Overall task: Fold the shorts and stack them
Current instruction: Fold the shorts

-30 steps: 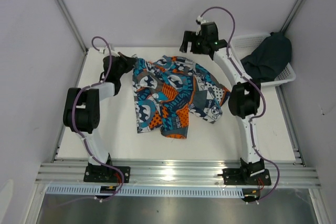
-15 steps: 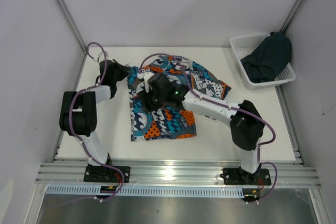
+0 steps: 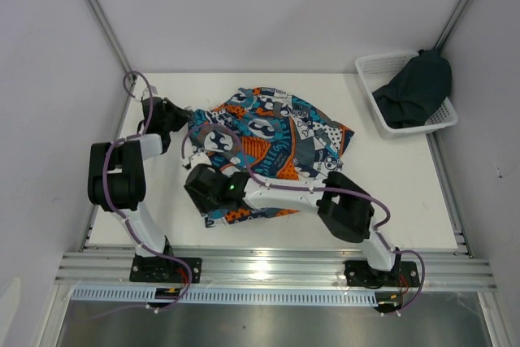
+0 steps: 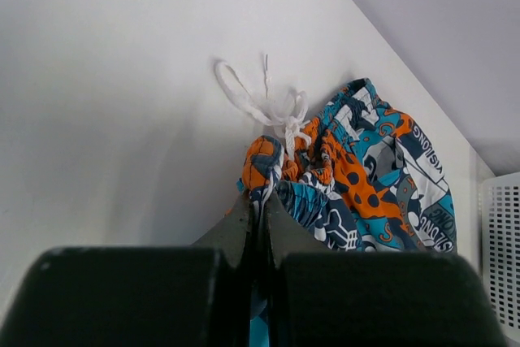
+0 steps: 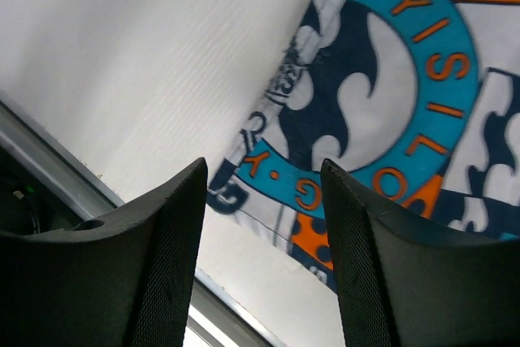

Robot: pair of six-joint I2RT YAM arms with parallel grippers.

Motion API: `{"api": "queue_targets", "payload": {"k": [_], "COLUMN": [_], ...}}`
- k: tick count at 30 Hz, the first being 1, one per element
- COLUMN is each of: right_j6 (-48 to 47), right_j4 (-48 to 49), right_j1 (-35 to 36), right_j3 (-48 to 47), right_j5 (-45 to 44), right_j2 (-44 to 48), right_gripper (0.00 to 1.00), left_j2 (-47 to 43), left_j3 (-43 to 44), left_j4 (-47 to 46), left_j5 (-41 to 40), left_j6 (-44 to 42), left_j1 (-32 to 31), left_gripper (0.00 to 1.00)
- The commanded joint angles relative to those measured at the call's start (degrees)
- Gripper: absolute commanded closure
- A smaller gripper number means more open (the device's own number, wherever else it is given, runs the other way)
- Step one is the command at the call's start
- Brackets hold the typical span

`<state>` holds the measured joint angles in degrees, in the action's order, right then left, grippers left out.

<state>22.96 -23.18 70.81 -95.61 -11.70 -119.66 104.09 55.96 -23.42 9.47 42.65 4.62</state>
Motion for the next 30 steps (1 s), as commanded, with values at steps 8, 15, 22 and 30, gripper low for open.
{"api": "queue_targets", "payload": {"k": [8,15,22,30], "right_j6": [8.94,11.31,11.4,10.79], "right_j4": [-4.5,-7.84,-8.37,-6.97], "right_j1": [5.66,6.98,7.94,11.02], "right_j3": [-4.49,-5.02,-4.94,1.29], "right_j5": [-10.18,-12.64,-11.68,-12.11], "right_j2": [-5.67,-8.4,-9.28,-0.42], "right_gripper": [0.38,0.49,0.67,1.0], "left_j2": [-0.91,-0.91,-0.73,-1.26], "left_j3": [-2.53,-2.62,-1.56,-0.86], "left_j4": [-3.39,-3.13,-1.02,2.06], "left_j5": [4.76,4.94,4.68,3.97], "left_j6": [1.03,1.03,0.68,-0.55], "left_j1": [1.53,1.53,1.53,1.62], "left_gripper": [1.0,1.0,1.0,1.0]}}
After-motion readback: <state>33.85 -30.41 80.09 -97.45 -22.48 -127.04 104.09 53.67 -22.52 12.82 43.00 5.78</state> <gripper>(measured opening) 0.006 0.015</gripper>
